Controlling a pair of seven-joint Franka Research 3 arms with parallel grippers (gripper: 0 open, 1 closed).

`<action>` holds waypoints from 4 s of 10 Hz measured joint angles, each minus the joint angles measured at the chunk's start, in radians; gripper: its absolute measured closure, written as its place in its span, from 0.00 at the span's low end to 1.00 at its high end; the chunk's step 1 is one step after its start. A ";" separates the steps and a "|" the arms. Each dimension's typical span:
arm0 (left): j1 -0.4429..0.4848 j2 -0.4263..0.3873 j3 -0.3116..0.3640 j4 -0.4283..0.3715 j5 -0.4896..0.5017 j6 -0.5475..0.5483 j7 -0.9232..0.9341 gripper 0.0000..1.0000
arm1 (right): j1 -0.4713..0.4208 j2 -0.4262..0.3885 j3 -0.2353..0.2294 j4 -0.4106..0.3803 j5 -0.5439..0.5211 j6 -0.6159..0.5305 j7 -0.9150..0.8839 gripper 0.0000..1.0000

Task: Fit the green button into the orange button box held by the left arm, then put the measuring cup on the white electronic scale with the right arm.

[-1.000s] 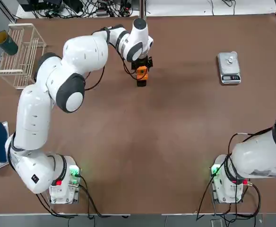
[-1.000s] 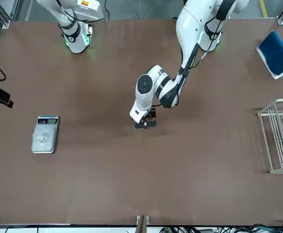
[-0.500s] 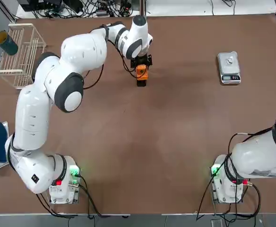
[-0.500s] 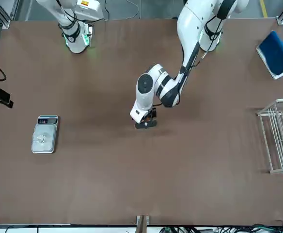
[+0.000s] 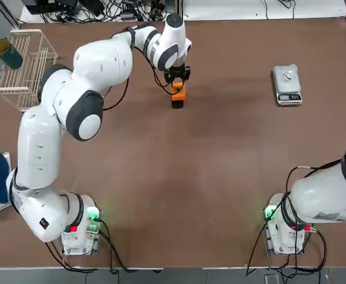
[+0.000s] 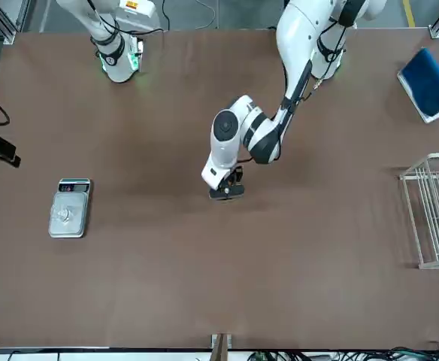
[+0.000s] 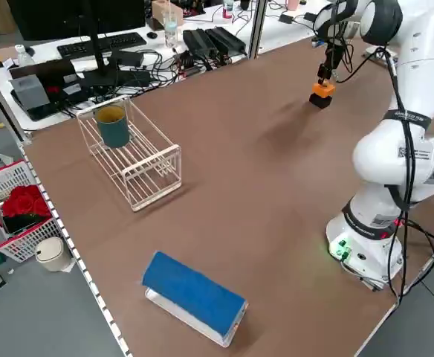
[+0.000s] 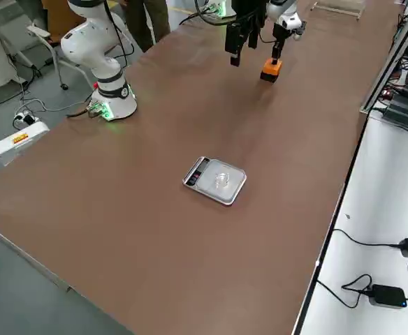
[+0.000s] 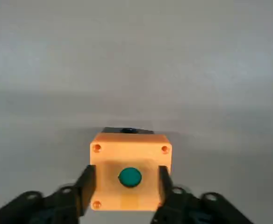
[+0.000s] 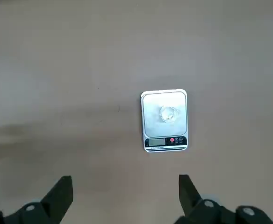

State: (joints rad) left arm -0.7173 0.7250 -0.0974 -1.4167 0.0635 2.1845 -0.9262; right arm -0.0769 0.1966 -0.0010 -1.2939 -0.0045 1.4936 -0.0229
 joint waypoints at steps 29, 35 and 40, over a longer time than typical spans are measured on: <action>-0.014 0.012 -0.002 -0.024 0.012 0.015 -0.010 0.99 | 0.000 0.000 0.005 0.001 0.000 -0.006 -0.001 0.00; -0.013 0.014 -0.001 -0.025 0.013 0.026 -0.008 0.99 | 0.000 0.000 0.006 0.001 0.000 -0.006 -0.001 0.00; -0.012 0.015 0.000 -0.026 0.029 0.026 -0.006 0.99 | 0.000 0.000 0.008 0.001 0.000 -0.006 -0.001 0.00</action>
State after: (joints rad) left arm -0.7297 0.7399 -0.0977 -1.4432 0.0926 2.2108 -0.9321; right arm -0.0767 0.1966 0.0067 -1.2933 -0.0040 1.4876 -0.0240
